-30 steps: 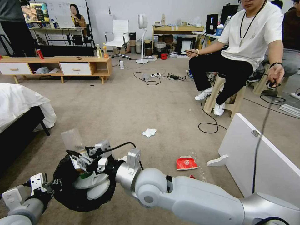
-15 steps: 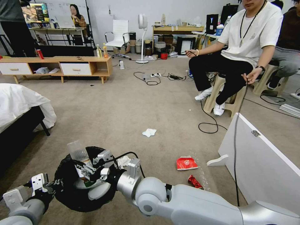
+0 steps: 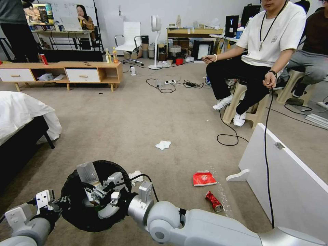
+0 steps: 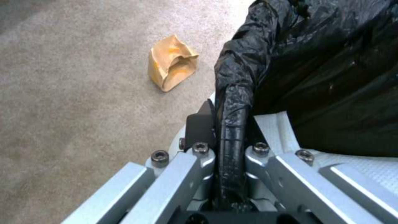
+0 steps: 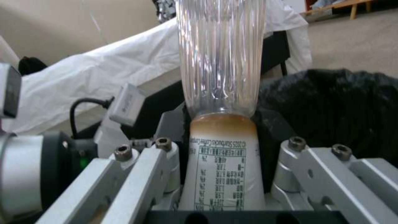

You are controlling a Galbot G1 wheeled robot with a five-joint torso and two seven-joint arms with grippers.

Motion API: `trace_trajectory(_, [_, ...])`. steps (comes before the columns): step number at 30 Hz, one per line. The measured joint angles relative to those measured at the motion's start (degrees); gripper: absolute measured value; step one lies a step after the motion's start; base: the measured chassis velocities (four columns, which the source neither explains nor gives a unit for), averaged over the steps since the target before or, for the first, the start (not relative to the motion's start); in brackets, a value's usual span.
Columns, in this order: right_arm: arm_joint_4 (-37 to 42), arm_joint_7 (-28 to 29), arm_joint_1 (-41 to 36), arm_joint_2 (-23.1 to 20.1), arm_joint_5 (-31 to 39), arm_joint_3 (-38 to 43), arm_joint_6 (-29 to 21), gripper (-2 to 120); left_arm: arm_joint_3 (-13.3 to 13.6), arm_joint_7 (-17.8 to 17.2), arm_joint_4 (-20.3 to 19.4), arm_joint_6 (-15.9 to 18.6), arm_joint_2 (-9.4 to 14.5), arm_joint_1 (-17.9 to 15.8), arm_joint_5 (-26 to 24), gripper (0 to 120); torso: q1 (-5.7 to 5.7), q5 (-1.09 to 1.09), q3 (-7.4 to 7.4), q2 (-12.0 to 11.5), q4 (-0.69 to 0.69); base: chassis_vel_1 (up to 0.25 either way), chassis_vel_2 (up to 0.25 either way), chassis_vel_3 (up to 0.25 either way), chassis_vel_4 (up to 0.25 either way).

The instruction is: Pick up the trash bin and place the garbage on the floor into it.

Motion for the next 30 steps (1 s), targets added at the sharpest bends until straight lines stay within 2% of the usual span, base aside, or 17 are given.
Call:
trace_trajectory(13, [-1.93, -0.73, -1.47, -0.77, -1.55, -0.02, 0.43, 29, 0.41, 0.11, 1.03, 0.00, -0.18, -0.40, 0.24, 3, 0.00, 0.00, 0.00, 0.00, 0.00, 0.000, 0.000, 0.000, 0.000])
trace_trajectory(15, [-1.96, -0.97, -1.56, -0.97, -1.71, 0.01, 0.50, 36, 0.41, 0.12, 1.15, 0.00, -0.11, -0.50, 0.24, 3, 0.00, 0.00, 0.00, 0.00, 0.00, 0.000, 0.000, 0.000, 0.000])
trace_trajectory(16, [-1.96, -0.97, -1.56, -0.97, -1.71, 0.01, 0.50, 36, 0.41, 0.12, 1.15, 0.00, -0.11, -0.50, 0.24, 3, 0.00, 0.00, 0.00, 0.00, 0.00, 0.000, 0.000, 0.000, 0.000])
trace_trajectory(18, [-1.96, -1.01, -1.66, -1.03, -1.86, 0.19, 0.55, 48, 0.44, 0.13, 1.32, 0.00, -0.11, -0.54, 0.25, 3, 0.00, 0.00, 0.00, 0.00, 0.00, 0.000, 0.000, 0.000, 0.000])
trace_trajectory(20, [-1.95, -1.01, -1.67, -1.09, -1.88, 0.28, 0.56, 50, 0.46, 0.13, 1.38, 0.00, -0.11, -0.54, 0.27, 3, 0.00, 0.00, 0.00, 0.00, 0.00, 0.000, 0.000, 0.000, 0.000])
trace_trajectory(23, [-1.75, -1.04, -1.64, -1.40, -1.93, 0.52, 0.59, 65, 0.47, 0.13, 1.50, 0.00, -0.03, -0.56, 0.31, 3, 0.00, 0.00, 0.00, 0.00, 0.00, 0.000, 0.000, 0.000, 0.000])
trace_trajectory(24, [-1.75, -1.04, -1.64, -1.40, -1.93, 0.52, 0.59, 65, 0.47, 0.13, 1.50, 0.00, -0.03, -0.56, 0.31, 3, 0.00, 0.00, 0.00, 0.00, 0.00, 0.000, 0.000, 0.000, 0.000])
trace_trajectory(27, [-1.29, -1.03, -1.59, -1.56, -1.94, 0.85, 0.62, 82, 0.33, 0.13, 1.55, 0.00, 0.18, -0.56, 0.29, 3, 0.00, 0.00, 0.00, 0.00, 0.00, 0.000, 0.000, 0.000, 0.000])
trace_trajectory(30, [-1.08, -1.01, -1.59, -1.61, -1.94, 0.93, 0.62, 87, 0.30, 0.13, 1.57, 0.00, 0.20, -0.50, 0.29, 3, 0.00, 0.00, 0.00, 0.00, 0.00, 0.000, 0.000, 0.000, 0.000])
